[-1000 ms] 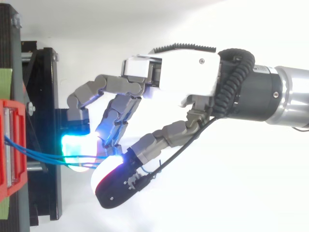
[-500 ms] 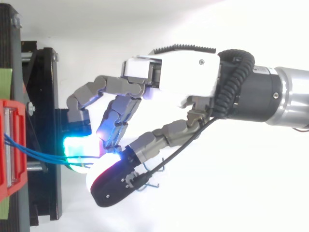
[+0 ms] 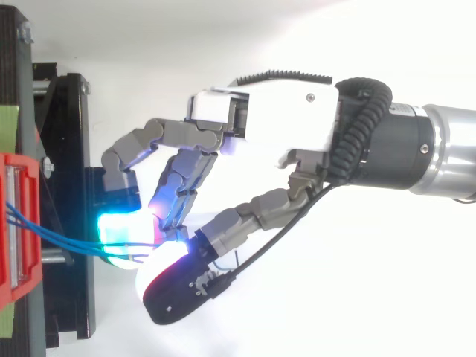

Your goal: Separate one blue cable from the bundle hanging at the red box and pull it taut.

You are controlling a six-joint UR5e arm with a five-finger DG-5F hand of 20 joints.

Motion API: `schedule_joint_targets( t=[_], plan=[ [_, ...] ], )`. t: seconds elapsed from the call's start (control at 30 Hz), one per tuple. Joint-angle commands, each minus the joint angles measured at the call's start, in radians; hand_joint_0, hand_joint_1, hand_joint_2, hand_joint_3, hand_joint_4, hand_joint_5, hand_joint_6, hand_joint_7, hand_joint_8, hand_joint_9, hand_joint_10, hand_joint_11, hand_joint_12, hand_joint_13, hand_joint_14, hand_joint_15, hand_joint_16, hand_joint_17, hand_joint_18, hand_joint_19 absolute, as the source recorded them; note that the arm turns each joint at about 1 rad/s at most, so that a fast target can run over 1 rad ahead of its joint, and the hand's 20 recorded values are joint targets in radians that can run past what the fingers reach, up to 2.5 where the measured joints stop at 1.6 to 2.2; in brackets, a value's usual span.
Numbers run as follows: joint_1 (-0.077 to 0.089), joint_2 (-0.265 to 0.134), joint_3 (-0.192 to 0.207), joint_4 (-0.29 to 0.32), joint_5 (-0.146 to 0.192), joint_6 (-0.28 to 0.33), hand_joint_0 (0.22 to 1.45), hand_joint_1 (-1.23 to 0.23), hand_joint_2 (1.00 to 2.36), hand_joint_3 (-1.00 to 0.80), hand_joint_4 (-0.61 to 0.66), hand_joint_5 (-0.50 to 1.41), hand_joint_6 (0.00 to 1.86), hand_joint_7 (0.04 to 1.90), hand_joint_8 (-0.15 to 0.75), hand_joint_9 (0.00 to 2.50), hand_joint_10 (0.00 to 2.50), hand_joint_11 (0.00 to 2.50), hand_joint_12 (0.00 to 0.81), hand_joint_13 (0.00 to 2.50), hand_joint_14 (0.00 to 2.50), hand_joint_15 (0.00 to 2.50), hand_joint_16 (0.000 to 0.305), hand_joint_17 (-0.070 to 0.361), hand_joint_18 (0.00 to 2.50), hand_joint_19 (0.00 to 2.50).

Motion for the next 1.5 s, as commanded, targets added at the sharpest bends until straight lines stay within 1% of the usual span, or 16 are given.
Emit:
schedule_joint_targets(
  t=[0.0, 0.13, 0.23, 0.37, 0.47, 0.5, 0.53, 0.57, 0.8, 0.87, 1.0, 1.13, 1.23, 1.3, 1.47],
  plan=[
    [0.001, 0.000, -0.001, -0.001, 0.000, 0.000, 0.83, -0.92, 1.00, -0.50, 0.12, -0.20, 0.87, 1.18, 0.356, 1.00, 0.02, 0.83, 0.435, 1.05, 0.02, 0.68, 0.047, 0.106, 0.95, 0.59],
    [0.001, 0.000, -0.001, -0.003, 0.000, 0.000, 0.84, -0.92, 1.00, -0.50, 0.14, -0.20, 0.87, 1.17, 0.359, 1.01, 0.02, 0.83, 0.429, 1.05, 0.02, 0.67, 0.047, 0.105, 0.95, 0.58],
    [0.001, 0.000, -0.001, -0.003, 0.003, 0.000, 0.82, -0.93, 1.00, -0.50, 0.16, -0.19, 0.87, 1.19, 0.361, 1.03, 0.02, 0.83, 0.428, 1.05, 0.02, 0.68, 0.047, 0.105, 0.97, 0.56],
    [0.001, 0.000, -0.001, -0.003, 0.003, 0.002, 0.73, -0.92, 1.00, -0.50, 0.15, -0.19, 0.87, 1.19, 0.370, 1.05, 0.02, 0.84, 0.430, 1.07, 0.02, 0.68, 0.047, 0.106, 0.99, 0.56],
    [0.001, 0.000, -0.001, -0.003, 0.003, 0.003, 0.69, -0.89, 1.00, -0.50, 0.16, -0.19, 0.87, 1.19, 0.374, 1.05, 0.02, 0.84, 0.429, 1.08, 0.02, 0.67, 0.047, 0.106, 0.99, 0.57],
    [0.001, 0.000, -0.001, -0.003, 0.003, 0.002, 0.65, -0.87, 1.00, -0.50, 0.17, -0.18, 0.87, 1.20, 0.375, 1.06, 0.02, 0.84, 0.435, 1.07, 0.02, 0.67, 0.047, 0.106, 0.99, 0.59],
    [0.001, 0.000, -0.001, -0.003, 0.003, 0.002, 0.64, -0.86, 1.00, -0.50, 0.16, -0.18, 0.87, 1.20, 0.376, 1.06, 0.02, 0.83, 0.434, 1.07, 0.02, 0.66, 0.048, 0.107, 0.99, 0.59],
    [0.001, 0.000, -0.001, -0.003, 0.003, 0.002, 0.61, -0.79, 1.00, -0.50, 0.17, -0.18, 0.87, 1.20, 0.378, 1.07, 0.02, 0.83, 0.432, 1.07, 0.02, 0.67, 0.048, 0.107, 0.99, 0.60],
    [0.001, 0.000, -0.001, -0.006, 0.003, 0.002, 0.62, -0.70, 1.00, -0.50, 0.17, -0.18, 0.85, 1.22, 0.382, 1.08, 0.02, 0.82, 0.433, 1.07, 0.02, 0.66, 0.049, 0.110, 1.00, 0.59],
    [0.001, 0.000, -0.001, -0.006, 0.003, 0.002, 0.64, -0.69, 1.00, -0.50, 0.17, -0.18, 0.85, 1.23, 0.383, 1.08, 0.02, 0.82, 0.432, 1.07, 0.02, 0.66, 0.048, 0.109, 1.00, 0.60],
    [0.001, 0.000, -0.001, -0.006, 0.003, 0.003, 0.66, -0.75, 1.01, -0.36, 0.13, -0.18, 0.86, 1.26, 0.387, 1.07, 0.02, 0.83, 0.434, 1.07, 0.02, 0.66, 0.049, 0.110, 1.00, 0.59],
    [0.001, 0.000, -0.001, -0.006, 0.003, 0.002, 0.69, -0.83, 1.02, -0.28, 0.07, -0.19, 0.87, 1.26, 0.389, 1.06, 0.02, 0.84, 0.439, 1.07, 0.02, 0.67, 0.049, 0.111, 1.00, 0.59],
    [0.001, 0.000, -0.001, -0.006, 0.003, 0.002, 0.70, -0.88, 1.02, -0.30, 0.08, -0.19, 0.88, 1.23, 0.383, 1.04, 0.02, 0.84, 0.442, 1.07, 0.02, 0.67, 0.049, 0.111, 1.01, 0.59],
    [0.001, 0.000, -0.001, -0.009, 0.003, 0.002, 0.73, -0.93, 1.02, -0.34, 0.10, -0.20, 0.87, 1.26, 0.384, 1.04, 0.02, 0.84, 0.443, 1.07, 0.02, 0.67, 0.049, 0.110, 1.01, 0.58],
    [0.001, 0.000, -0.001, -0.009, 0.003, 0.002, 0.80, -0.96, 1.01, -0.44, 0.09, -0.19, 0.87, 1.23, 0.373, 1.05, 0.02, 0.84, 0.436, 1.07, 0.02, 0.68, 0.049, 0.109, 1.00, 0.58]
  ],
)
